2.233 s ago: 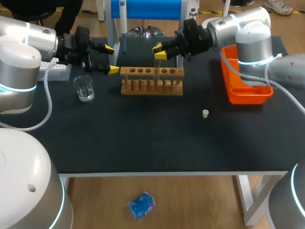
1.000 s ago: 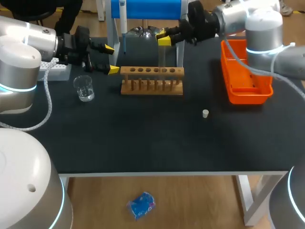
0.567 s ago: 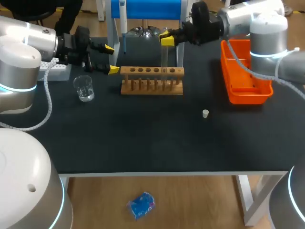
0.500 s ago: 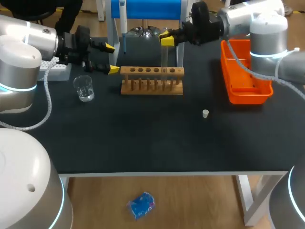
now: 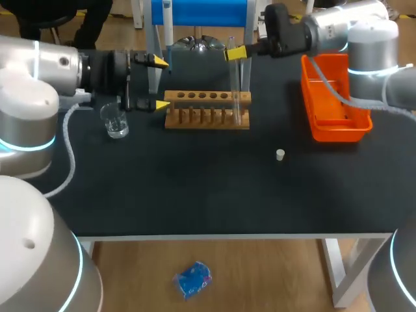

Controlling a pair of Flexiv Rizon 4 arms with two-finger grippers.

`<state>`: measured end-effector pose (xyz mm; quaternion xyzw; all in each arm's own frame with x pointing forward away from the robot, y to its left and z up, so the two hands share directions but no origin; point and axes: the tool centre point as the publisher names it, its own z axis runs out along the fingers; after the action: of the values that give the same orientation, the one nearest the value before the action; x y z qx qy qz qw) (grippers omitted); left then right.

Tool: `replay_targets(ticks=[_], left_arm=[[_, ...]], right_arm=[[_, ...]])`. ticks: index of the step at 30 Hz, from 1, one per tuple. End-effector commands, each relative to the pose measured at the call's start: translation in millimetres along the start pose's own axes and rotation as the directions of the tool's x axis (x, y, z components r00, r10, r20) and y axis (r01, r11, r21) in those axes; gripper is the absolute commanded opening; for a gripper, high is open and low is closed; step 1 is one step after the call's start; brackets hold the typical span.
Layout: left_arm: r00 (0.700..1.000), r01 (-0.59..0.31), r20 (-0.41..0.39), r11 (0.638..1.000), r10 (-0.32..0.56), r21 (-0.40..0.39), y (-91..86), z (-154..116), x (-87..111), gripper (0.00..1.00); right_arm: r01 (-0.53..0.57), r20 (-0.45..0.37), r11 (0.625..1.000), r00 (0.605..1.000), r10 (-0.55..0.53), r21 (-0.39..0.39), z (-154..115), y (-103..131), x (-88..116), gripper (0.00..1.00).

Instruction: Invert the test tube, pick up the pipette, mount the tip to pipette, aspirate from beaker and dispense into the tube, eject the tip, return the pipette, and cap with the stopper.

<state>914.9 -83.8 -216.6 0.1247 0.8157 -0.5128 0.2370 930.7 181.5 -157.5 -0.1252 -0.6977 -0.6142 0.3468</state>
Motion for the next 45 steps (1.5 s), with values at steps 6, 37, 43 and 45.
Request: replay_targets(ticks=[6,37,43,45], left_arm=[[0.855,-0.462,0.085,0.826,0.511,-0.324,-6.0,1,11.2,1.00],[-0.084,-0.806,0.363,0.150,0.928,-0.572,-56.5,14,34.0,1.00],[-0.084,-0.806,0.363,0.150,0.928,-0.572,-56.5,14,34.0,1.00],[-0.062,-0.799,0.393,0.191,0.917,-0.570,-56.8,15,33.8,1.00]], right_arm=[[-0.098,-0.043,0.995,0.994,0.098,-0.005,-3,4,-8,0.00],[-0.701,-0.052,0.712,0.710,0.702,0.030,1,16,-13,0.00],[-0.701,-0.052,0.712,0.710,0.702,0.030,1,16,-13,0.00],[-0.701,-0.052,0.712,0.710,0.702,0.030,1,16,-13,0.00]])
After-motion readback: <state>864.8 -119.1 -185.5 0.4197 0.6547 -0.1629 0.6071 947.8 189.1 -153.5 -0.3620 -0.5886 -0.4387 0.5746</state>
